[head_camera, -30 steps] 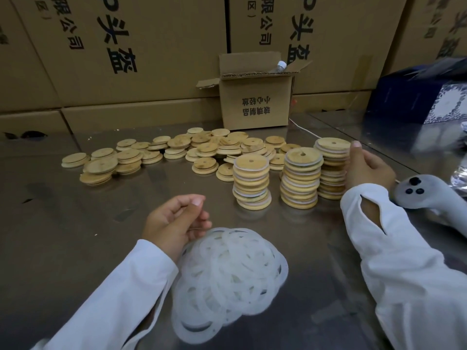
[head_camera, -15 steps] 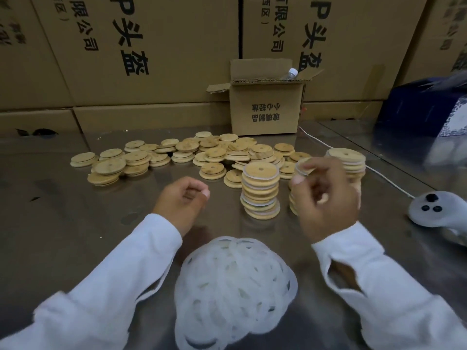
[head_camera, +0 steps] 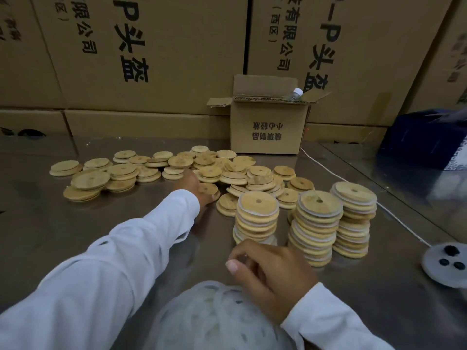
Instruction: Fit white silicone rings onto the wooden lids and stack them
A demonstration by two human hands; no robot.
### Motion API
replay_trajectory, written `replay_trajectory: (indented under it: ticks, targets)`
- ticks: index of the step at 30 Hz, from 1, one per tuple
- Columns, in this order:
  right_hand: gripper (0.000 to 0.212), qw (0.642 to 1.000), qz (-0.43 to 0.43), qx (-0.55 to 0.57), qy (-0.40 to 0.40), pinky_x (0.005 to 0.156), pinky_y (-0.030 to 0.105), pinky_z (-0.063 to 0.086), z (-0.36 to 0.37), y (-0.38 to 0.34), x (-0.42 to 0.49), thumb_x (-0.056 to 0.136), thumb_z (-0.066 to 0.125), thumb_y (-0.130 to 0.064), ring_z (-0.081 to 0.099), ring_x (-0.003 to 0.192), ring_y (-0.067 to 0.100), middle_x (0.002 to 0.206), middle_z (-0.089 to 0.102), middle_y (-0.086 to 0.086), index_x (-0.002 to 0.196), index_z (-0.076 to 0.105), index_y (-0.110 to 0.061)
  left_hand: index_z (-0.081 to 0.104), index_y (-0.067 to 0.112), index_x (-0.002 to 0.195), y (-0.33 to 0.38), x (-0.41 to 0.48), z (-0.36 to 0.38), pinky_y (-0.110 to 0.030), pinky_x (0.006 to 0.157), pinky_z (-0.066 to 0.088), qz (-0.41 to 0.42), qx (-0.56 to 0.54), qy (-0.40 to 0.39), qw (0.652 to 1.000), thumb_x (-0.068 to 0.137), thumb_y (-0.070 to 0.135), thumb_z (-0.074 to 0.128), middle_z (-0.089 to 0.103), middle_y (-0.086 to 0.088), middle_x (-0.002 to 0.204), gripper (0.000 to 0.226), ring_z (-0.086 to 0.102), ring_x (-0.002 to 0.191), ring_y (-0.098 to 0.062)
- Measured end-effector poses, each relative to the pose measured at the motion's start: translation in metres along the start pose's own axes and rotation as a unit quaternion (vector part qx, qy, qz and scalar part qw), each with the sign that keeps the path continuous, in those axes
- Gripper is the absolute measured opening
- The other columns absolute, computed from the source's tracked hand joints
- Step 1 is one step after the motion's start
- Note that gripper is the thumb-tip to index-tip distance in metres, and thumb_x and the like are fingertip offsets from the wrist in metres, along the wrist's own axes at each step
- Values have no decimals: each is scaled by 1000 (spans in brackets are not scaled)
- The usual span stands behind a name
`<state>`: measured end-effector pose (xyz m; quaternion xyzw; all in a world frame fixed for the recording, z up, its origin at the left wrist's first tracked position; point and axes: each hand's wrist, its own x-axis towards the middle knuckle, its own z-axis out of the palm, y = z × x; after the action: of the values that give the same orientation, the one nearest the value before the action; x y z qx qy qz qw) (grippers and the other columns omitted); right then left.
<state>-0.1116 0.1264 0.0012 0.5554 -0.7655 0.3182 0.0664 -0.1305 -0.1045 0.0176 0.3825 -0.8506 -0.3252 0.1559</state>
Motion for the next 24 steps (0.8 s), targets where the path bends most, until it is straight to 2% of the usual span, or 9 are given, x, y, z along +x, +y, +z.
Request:
replay_trajectory:
  ticks: [2, 4, 8, 11, 13, 15, 18, 21, 24]
  targets:
    - [58, 1000, -4, -5, 0, 64, 29, 43, 0, 0, 0, 75, 17, -68, 56, 71, 11, 74, 64, -7, 102, 56, -34, 27, 5, 136, 2, 4, 4, -33, 84, 40, -1, 15, 3, 1000, 77, 28, 72, 49, -15, 125, 78, 50, 111, -33]
    - [59, 1000, -9, -7, 5, 64, 28, 42, -1, 0, 1, 75, 17, -68, 56, 71, 11, 74, 64, -7, 105, 55, -35, 26, 7, 137, 2, 6, 6, -33, 82, 40, -11, 14, 9, 1000, 75, 32, 73, 50, -16, 124, 82, 51, 112, -34]
    - [50, 999, -12, -10, 41, 55, 28, 41, -5, -1, 2, 81, 27, -62, 55, 61, 13, 66, 62, -6, 99, 61, -31, 24, 11, 137, -1, 3, 0, -45, 92, 47, -25, 73, 6, 997, 71, 44, 73, 51, -16, 123, 89, 50, 114, -38]
    - [43, 998, -1, -19, 67, 51, 27, 41, -6, -1, 1, 82, 33, -57, 54, 54, 12, 61, 61, -6, 92, 63, -28, 29, 12, 130, 0, -10, -16, -42, 84, 50, -5, 76, 36, 996, 72, 43, 72, 56, -12, 112, 79, 53, 106, -34]
    - [42, 997, 11, -21, 71, 52, 27, 41, -8, -1, 1, 81, 33, -58, 55, 56, 13, 62, 61, -7, 91, 62, -29, 35, 13, 114, 5, -27, -30, -30, 67, 47, 42, 32, 75, 996, 73, 37, 73, 54, -6, 103, 61, 54, 88, -26]
    - [39, 997, 32, -8, 74, 56, 31, 43, -8, -1, 2, 82, 35, -59, 56, 60, 12, 62, 58, -11, 95, 60, -32, 34, 18, 99, 11, -51, -42, -22, 56, 34, 102, -25, 103, 989, 73, 31, 74, 50, 0, 100, 49, 50, 79, -18]
    - [25, 986, 57, 69, 140, 58, 36, 47, -6, -6, 2, 83, 43, -47, 53, 59, 8, 67, 55, -13, 103, 53, -36, 32, 23, 89, 15, -101, -57, -26, 67, 43, 184, -87, 108, 973, 73, 22, 74, 52, 3, 106, 45, 53, 90, -17]
    - [21, 951, 80, 194, 225, 52, 24, 45, -8, -19, 3, 81, 45, -40, 55, 56, 8, 72, 55, -9, 102, 45, -39, 28, 31, 80, 14, -158, -62, -26, 77, 49, 289, -120, 88, 946, 68, 18, 76, 52, 14, 103, 51, 55, 98, -12]
    - [15, 912, 98, 334, 217, 47, 14, 42, -11, -31, 5, 83, 44, -37, 52, 50, 1, 61, 60, -7, 91, 55, -31, 29, 34, 83, 8, -193, -55, -32, 81, 49, 353, -102, 78, 927, 64, 26, 72, 51, 15, 108, 48, 53, 106, -13]
